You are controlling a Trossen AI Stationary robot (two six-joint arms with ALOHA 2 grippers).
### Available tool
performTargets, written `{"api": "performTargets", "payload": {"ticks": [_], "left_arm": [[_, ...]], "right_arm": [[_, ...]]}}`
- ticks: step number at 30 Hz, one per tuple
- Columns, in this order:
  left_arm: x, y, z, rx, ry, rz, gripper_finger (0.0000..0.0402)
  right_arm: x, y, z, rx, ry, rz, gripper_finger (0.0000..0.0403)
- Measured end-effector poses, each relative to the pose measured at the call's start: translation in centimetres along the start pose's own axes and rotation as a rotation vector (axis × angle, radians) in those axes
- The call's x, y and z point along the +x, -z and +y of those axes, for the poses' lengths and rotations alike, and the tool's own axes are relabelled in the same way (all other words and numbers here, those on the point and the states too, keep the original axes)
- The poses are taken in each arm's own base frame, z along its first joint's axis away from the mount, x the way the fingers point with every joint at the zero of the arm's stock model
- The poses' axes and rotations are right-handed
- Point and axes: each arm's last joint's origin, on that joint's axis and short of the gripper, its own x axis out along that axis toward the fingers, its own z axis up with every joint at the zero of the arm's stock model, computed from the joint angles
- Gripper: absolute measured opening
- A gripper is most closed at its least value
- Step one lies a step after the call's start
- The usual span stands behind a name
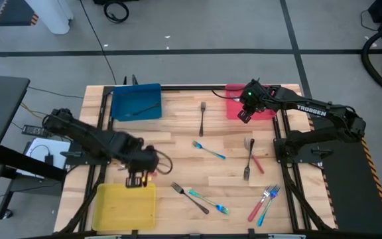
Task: Sort silverware by color (type)
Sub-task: Put the top left iridescent fork into the yellow bin
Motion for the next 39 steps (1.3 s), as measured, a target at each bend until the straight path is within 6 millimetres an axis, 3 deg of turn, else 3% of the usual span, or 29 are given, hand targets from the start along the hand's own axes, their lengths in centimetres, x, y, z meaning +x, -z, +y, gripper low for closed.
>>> {"api": "performTargets", "payload": {"ticks": [10,27,31,39], "left_arm": [[3.9,2.2,-3.6,-0.087,0.018,0.003,0.0004],[8.9,6.7,-6.8,-0.287,0.03,0.064,0.0005],[10.1,8.1,-7.9,-0.259,0.079,0.076,0.0005],[10.5,9.1,-8.7,-0.222,0.096,0.072,0.0005]], "right_arm": [[0.0,0.0,0.1,0.003,-0.021,0.001,0.0103],[0.0,0.0,0.1,-0.003,-0.021,0.001,0.0103],[0.0,0.0,0.1,0.002,-0.021,0.001,0.0103],[0.0,0.0,0.1,0.076,-0.021,0.001,0.0103]]}}
